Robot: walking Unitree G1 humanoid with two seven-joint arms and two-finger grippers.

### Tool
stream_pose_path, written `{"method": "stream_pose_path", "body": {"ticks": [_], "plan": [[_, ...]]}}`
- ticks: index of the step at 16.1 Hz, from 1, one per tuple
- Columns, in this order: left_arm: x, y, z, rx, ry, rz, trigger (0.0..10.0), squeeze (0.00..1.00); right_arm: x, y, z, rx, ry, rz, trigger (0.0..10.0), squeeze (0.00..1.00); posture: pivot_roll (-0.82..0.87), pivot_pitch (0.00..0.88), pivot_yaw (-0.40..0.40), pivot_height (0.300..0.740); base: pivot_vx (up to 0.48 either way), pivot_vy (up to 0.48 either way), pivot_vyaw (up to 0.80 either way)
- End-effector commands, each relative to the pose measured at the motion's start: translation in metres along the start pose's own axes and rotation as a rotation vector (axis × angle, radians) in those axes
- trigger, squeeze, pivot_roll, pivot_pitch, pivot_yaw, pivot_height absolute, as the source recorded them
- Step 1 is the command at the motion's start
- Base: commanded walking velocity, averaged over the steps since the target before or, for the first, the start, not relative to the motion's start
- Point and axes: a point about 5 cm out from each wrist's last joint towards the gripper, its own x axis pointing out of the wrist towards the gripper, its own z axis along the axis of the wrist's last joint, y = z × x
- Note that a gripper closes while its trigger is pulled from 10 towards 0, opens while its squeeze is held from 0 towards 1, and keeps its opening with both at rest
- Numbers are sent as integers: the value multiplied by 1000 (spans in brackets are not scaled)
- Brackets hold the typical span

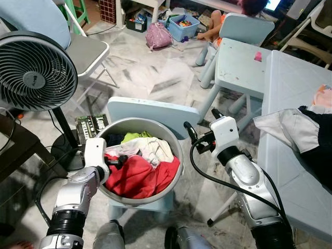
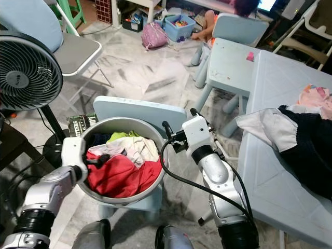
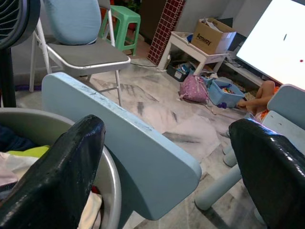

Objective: Hang hanger

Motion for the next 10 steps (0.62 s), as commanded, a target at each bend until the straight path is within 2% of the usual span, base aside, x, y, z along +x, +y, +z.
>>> {"method": "stream_pose_path", "body": {"ticks": [1,4,7,10], "plan": [[2,-5,-5,4,36,-39,10000,0,-1,-2,0,-8,8,2,10000,0,-21,173,-149,740,0,0,0],[2,-7,-9,11,86,-88,10000,0,1,-1,1,-11,7,6,10000,0,-18,169,-145,740,0,0,0],[6,-4,-11,-41,107,-82,10000,0,1,-1,1,-13,4,3,10000,0,-26,166,-140,740,0,0,0],[10,1,-7,-35,93,-69,10000,0,0,-1,1,-14,3,1,10000,0,-33,166,-140,740,0,0,0]]}}
